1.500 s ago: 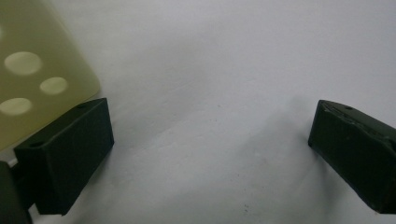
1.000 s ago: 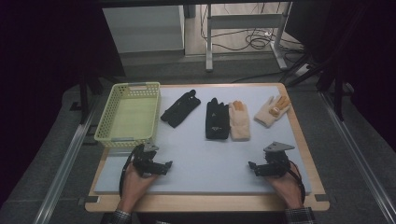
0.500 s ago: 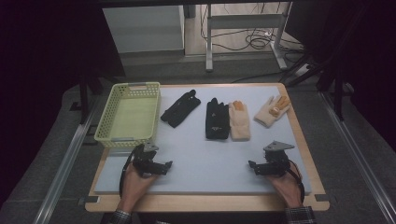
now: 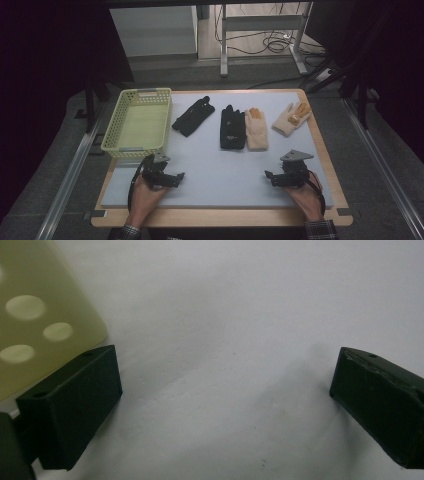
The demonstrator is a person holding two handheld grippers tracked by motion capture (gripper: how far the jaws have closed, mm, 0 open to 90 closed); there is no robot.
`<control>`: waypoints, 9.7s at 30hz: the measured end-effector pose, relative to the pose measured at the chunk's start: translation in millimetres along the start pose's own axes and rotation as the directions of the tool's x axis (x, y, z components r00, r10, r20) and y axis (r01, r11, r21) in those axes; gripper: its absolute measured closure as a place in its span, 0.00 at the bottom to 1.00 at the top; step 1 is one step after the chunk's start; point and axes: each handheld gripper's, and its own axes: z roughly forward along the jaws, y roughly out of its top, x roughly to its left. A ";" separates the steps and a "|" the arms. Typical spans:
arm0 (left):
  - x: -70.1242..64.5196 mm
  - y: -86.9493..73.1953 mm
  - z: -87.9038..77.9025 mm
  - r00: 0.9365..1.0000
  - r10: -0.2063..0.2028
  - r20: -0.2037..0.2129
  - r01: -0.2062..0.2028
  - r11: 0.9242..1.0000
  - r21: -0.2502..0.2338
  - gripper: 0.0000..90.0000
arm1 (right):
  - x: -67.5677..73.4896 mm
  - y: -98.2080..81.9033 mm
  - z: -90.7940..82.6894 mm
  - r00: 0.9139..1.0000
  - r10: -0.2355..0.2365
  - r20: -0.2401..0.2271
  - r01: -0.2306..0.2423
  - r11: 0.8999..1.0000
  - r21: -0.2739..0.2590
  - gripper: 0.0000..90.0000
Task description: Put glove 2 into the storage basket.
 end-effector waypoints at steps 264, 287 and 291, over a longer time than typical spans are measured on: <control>0.0 -0.3 0.2 1.000 -0.002 0.000 0.002 1.000 -0.006 0.01 | 74.6 155.1 36.0 0.988 -0.046 -0.149 0.031 0.994 -0.107 0.93; 0.0 -0.2 0.1 1.000 -0.001 0.001 0.001 1.000 -0.004 0.01 | 147.6 108.3 46.4 0.980 -0.061 -0.188 0.048 0.996 -0.074 0.61; -0.8 -0.4 0.3 1.000 -0.011 -0.001 0.011 1.000 -0.007 0.01 | 126.3 100.7 22.7 0.981 -0.062 -0.186 0.051 0.997 -0.066 0.71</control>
